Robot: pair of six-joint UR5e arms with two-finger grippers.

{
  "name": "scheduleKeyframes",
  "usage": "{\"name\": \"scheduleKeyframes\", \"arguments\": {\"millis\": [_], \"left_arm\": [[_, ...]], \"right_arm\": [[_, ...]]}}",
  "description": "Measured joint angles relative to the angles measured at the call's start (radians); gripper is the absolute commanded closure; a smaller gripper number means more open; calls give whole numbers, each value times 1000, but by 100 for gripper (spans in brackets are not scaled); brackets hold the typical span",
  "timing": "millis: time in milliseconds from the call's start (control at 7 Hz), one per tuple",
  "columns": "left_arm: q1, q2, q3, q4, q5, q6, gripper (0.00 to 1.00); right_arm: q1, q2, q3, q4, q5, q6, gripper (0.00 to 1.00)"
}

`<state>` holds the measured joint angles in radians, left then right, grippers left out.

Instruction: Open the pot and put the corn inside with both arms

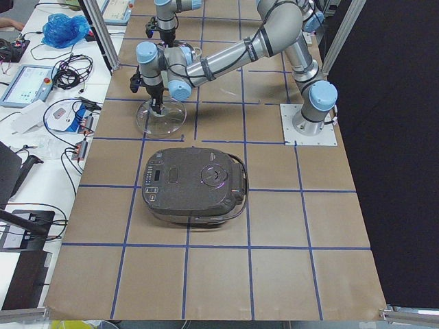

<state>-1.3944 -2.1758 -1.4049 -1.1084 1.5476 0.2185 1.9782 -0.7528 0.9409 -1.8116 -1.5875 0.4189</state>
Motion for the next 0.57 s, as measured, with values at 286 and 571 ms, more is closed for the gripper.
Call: {"name": "scheduleKeyframes", "arguments": {"millis": [286, 571], "left_arm": [[0, -13, -4, 3, -14, -11, 0], [0, -7, -5, -6, -12, -16, 0]], "right_arm": [[1, 12, 31, -8, -4, -3, 14], [0, 5, 60, -41, -5, -5, 0]]}}
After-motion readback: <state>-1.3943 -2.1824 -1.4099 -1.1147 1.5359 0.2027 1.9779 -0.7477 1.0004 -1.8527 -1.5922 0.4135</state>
